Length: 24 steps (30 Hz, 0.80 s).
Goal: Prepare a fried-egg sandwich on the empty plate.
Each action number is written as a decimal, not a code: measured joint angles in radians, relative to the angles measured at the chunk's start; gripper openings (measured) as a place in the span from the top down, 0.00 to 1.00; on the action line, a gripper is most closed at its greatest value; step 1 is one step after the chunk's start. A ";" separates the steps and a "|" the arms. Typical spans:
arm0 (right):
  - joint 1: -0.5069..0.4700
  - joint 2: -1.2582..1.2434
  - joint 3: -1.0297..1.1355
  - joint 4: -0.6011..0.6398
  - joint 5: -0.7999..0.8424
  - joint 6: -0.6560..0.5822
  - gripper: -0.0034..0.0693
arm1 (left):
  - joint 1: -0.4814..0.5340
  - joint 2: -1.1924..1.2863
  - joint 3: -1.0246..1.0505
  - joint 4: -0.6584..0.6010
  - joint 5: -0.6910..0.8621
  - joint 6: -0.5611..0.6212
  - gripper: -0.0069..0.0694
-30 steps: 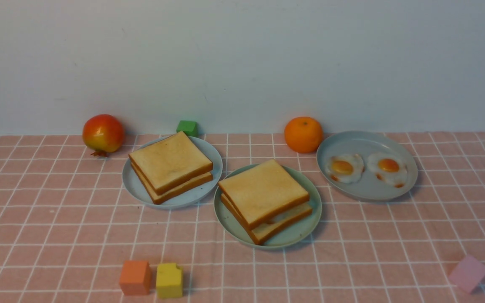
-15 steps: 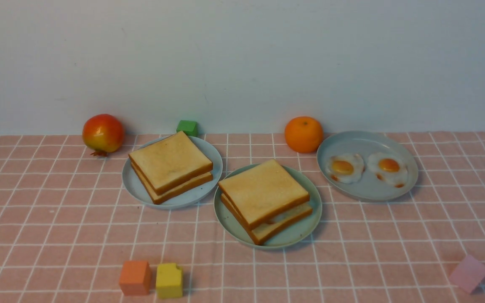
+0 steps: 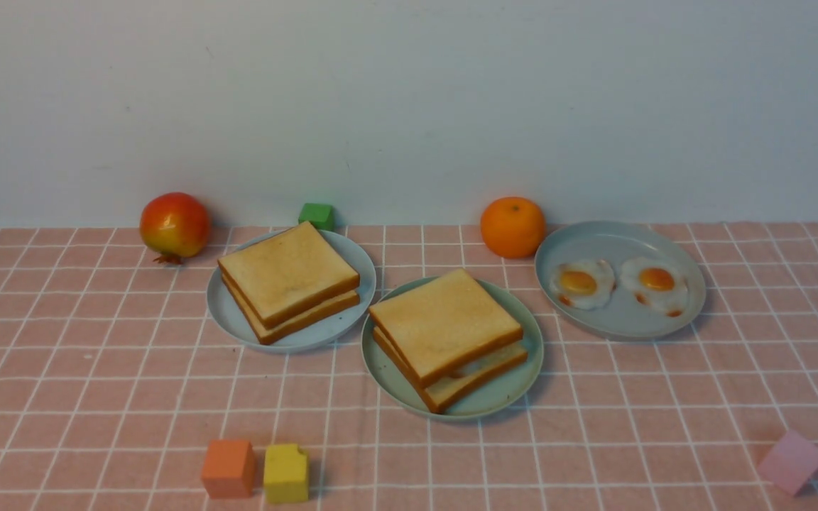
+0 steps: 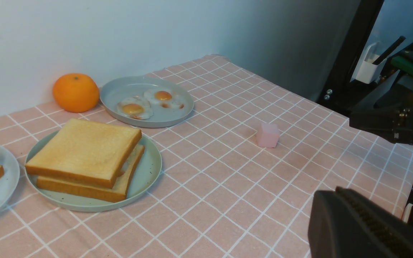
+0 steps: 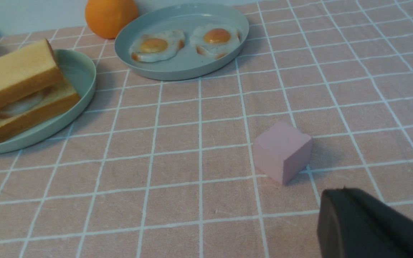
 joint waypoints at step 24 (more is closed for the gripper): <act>0.000 0.000 0.000 0.001 0.000 0.000 0.95 | 0.000 0.000 0.000 -0.003 -0.014 0.000 0.88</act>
